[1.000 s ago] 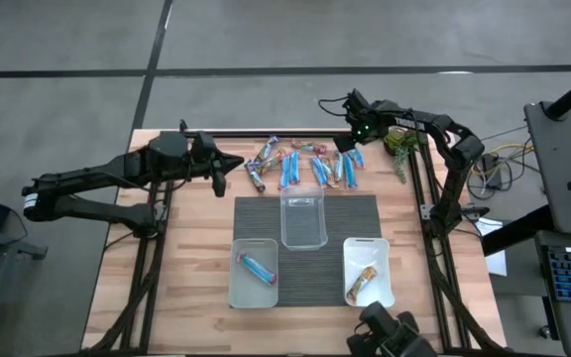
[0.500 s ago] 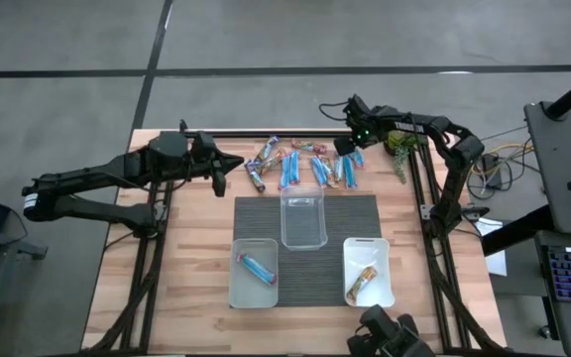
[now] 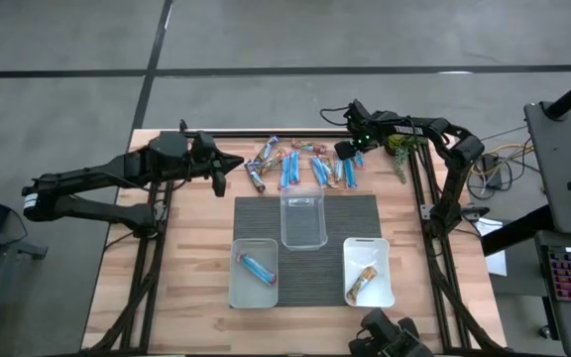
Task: Pick and place Granola Bars by type
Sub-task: Put the red granola bar into the gray bin
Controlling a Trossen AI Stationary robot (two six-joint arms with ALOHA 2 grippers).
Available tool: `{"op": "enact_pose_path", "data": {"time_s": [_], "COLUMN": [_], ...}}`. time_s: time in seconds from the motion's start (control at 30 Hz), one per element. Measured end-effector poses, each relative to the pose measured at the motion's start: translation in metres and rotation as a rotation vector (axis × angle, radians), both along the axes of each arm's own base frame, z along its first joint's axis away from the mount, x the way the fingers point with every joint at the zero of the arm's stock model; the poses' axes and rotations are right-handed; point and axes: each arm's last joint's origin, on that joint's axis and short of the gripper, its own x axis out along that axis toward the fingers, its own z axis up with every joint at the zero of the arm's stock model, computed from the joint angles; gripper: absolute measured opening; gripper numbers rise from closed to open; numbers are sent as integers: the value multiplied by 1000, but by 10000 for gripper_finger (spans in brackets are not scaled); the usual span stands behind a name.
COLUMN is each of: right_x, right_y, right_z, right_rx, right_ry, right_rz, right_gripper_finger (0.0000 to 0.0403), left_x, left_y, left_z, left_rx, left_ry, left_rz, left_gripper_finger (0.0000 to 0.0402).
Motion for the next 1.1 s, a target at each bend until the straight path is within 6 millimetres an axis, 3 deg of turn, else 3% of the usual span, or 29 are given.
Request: {"op": "enact_pose_path", "data": {"time_s": [0.4, 1.1], "right_x": [-2, 0], "right_y": [2, 2], "right_z": [-2, -2], "right_rx": [6, 20], "right_ry": [5, -13], "right_rz": [-4, 22], "right_gripper_finger": [202, 71], "left_x": [0, 0], "left_y": [0, 0], "left_z": [0, 0], "left_rx": [0, 0], "left_ry": [0, 0], "left_rz": [0, 0], "left_gripper_finger": [0, 0]}}
